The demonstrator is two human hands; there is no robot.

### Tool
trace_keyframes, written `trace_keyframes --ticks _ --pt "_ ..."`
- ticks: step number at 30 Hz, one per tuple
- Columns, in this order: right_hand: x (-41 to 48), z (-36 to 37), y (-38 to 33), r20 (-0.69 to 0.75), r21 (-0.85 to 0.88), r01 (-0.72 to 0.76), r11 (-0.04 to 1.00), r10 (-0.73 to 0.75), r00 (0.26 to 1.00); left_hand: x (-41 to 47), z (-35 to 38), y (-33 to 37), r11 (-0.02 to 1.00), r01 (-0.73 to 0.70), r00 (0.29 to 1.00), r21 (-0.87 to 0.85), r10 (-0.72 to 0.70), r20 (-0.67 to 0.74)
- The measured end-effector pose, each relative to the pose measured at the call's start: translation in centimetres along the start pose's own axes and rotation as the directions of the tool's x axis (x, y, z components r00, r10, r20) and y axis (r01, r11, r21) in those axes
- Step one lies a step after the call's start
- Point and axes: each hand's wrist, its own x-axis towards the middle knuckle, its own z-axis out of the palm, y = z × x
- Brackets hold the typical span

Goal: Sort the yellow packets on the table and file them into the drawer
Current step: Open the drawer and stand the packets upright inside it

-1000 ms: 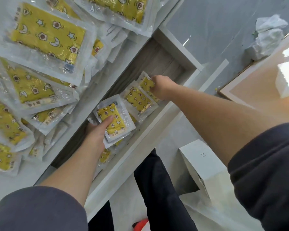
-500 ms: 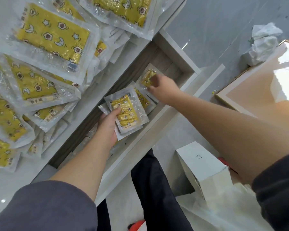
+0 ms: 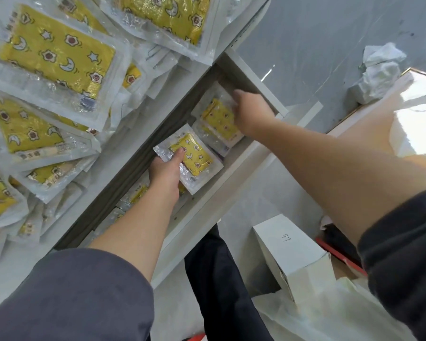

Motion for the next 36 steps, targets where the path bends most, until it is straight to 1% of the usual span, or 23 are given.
trace_keyframes --ticks 4,7,8,10,12,13,17,19,20,21,23,25,26,27,28,29,30,31,32,33,34,35,36 --pt "0.9 -0.3 0.0 -0.088 -0.253 -0.003 0.967 -0.020 0.996 0.5 -0.2 -0.4 1.000 0.012 1.000 0.022 -0.012 -0.022" --pt "-0.2 1.2 -0.9 -0.117 -0.363 0.034 0.931 -0.082 0.990 0.2 -0.6 -0.7 0.999 0.018 0.999 0.030 -0.017 -0.051" --pt "-0.7 1.8 -1.2 -0.111 -0.410 0.070 0.909 -0.126 0.986 0.1 -0.7 -0.9 1.000 0.013 0.998 0.023 -0.011 -0.055" --pt "-1.5 2.9 -1.5 -0.011 -0.455 0.161 0.876 -0.187 0.982 -0.2 -1.0 -1.1 1.000 0.008 0.998 0.017 -0.007 -0.058" --pt "-2.0 3.7 -1.6 0.129 -0.431 0.210 0.878 -0.170 0.977 -0.3 -1.3 -1.2 1.000 0.000 0.998 0.016 0.001 -0.060" --pt "-2.0 4.0 -1.6 0.171 -0.417 0.204 0.886 -0.144 0.975 -0.4 -1.4 -1.2 1.000 -0.001 0.998 0.020 0.003 -0.060" --pt "-1.6 4.4 -1.3 0.176 -0.379 0.078 0.922 -0.010 0.984 -0.3 -1.8 -0.8 0.999 -0.011 0.999 0.046 0.014 -0.053" --pt "-1.7 4.2 -1.5 0.172 -0.364 0.058 0.930 0.006 0.985 -0.6 -1.8 -0.5 0.999 -0.013 0.999 0.033 0.014 -0.031" --pt "-1.8 4.1 -1.6 0.147 -0.339 0.053 0.939 -0.003 0.989 -0.7 -1.8 -0.3 1.000 -0.013 1.000 0.021 0.013 -0.011" --pt "-2.0 4.1 -1.6 0.113 -0.286 0.058 0.956 -0.027 0.993 -0.8 -1.8 -0.3 1.000 -0.009 1.000 0.000 0.009 0.014" --pt "-2.5 4.1 -1.8 0.098 -0.075 0.101 0.992 -0.094 0.991 -1.5 -1.4 0.1 0.999 0.001 0.997 -0.037 0.002 0.081" --pt "-3.2 4.0 -2.0 0.195 0.155 0.080 0.985 -0.110 0.975 -1.9 -0.9 0.4 0.998 0.008 0.992 -0.065 0.000 0.130" --pt "-3.5 4.0 -2.0 0.252 0.210 0.055 0.976 -0.109 0.962 -2.1 -0.6 0.5 0.997 0.005 0.990 -0.079 0.006 0.144" --pt "-3.6 3.9 -1.9 0.287 0.213 0.050 0.976 -0.111 0.952 -2.1 -0.4 0.7 0.996 0.006 0.989 -0.092 0.008 0.149" --pt "-3.6 3.9 -1.8 0.289 0.189 0.059 0.980 -0.113 0.951 -2.3 -0.2 0.8 0.996 0.011 0.989 -0.093 0.003 0.150" --pt "-3.5 3.8 -1.7 0.268 0.166 0.063 0.984 -0.107 0.957 -2.3 0.0 0.9 0.999 0.004 0.992 -0.040 0.001 0.126" --pt "-3.3 3.7 -1.7 0.237 0.154 0.055 0.987 -0.091 0.967 -2.3 0.1 0.9 0.993 -0.036 0.997 0.109 0.027 0.077" --pt "-3.2 3.6 -1.6 0.205 0.147 0.039 0.988 -0.069 0.976 -2.2 0.0 0.9 0.934 -0.108 0.994 0.340 0.105 0.027" --pt "-2.9 3.4 -1.6 0.173 0.144 0.019 0.989 -0.044 0.984 -2.2 -0.1 0.9 0.795 -0.179 0.976 0.580 0.216 0.006" --pt "-2.7 3.3 -1.5 0.142 0.141 -0.002 0.990 -0.018 0.990 -2.2 -0.2 0.9 0.614 -0.240 0.946 0.752 0.323 0.038" --pt "-2.4 3.0 -1.4 0.116 0.138 -0.019 0.990 0.003 0.993 -2.0 -0.4 0.8 0.469 -0.293 0.913 0.833 0.395 0.099" --pt "-2.0 2.7 -1.4 0.093 0.127 -0.032 0.991 0.020 0.995 -1.8 -0.5 0.8 0.376 -0.331 0.890 0.866 0.430 0.153" --pt "-1.7 2.4 -1.3 0.067 0.107 -0.039 0.994 0.032 0.997 -1.7 -0.5 0.8 0.318 -0.356 0.874 0.879 0.447 0.192"
